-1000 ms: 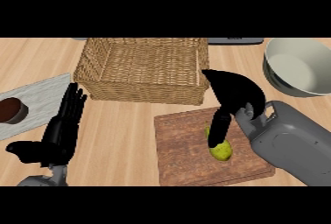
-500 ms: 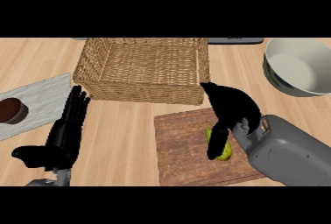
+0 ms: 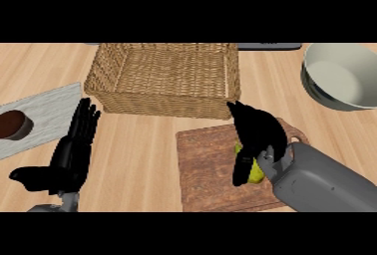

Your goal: Pick the pear from the cutting board and place it in the basket

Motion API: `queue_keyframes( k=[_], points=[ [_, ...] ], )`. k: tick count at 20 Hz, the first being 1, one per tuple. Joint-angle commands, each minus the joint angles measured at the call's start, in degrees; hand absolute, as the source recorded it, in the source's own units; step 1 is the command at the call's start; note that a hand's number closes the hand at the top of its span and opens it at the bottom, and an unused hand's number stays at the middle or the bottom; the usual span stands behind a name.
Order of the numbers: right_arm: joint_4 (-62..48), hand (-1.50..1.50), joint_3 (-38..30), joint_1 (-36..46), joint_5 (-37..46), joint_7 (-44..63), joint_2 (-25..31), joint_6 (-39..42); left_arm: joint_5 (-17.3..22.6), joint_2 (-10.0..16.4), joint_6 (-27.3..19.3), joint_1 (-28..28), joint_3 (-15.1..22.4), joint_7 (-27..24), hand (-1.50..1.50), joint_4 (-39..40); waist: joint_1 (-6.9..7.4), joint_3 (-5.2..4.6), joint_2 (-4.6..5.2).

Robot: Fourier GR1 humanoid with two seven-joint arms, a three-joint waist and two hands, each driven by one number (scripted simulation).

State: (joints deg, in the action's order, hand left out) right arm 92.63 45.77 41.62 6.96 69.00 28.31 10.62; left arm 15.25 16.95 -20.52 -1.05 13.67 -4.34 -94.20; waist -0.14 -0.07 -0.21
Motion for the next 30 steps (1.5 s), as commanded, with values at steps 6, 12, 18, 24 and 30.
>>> queue_keyframes(
  k=[6,12,18,24,30],
  points=[
    [-1.7,-1.50,-0.9,-2.6,4.1,9.6,-2.4,2.1,-0.7,0.0,0.8,1.0,-1.0,0.5,0.00,-1.5,0.12,0.02,-0.04],
    [-4.0,-1.50,-0.4,-4.9,7.9,8.2,-5.4,0.9,-0.2,-0.4,2.1,-0.4,-2.4,0.6,0.00,0.1,0.11,0.02,0.09],
    [-6.0,-1.50,-2.0,-6.6,7.3,6.6,-4.5,2.7,-1.7,-1.3,2.1,3.2,-0.2,0.0,0.00,-2.8,0.33,0.03,0.05],
    [-6.3,-1.50,-1.3,-9.7,9.9,3.9,-4.7,3.2,-2.7,-3.1,0.3,-3.4,-1.4,3.8,0.00,-0.1,-0.18,0.04,0.17],
    [-9.0,-1.50,-2.9,-10.0,13.3,3.2,-9.2,3.8,-2.9,-3.2,3.8,1.4,-2.2,-1.4,0.00,0.9,0.36,0.03,0.20]
  ],
)
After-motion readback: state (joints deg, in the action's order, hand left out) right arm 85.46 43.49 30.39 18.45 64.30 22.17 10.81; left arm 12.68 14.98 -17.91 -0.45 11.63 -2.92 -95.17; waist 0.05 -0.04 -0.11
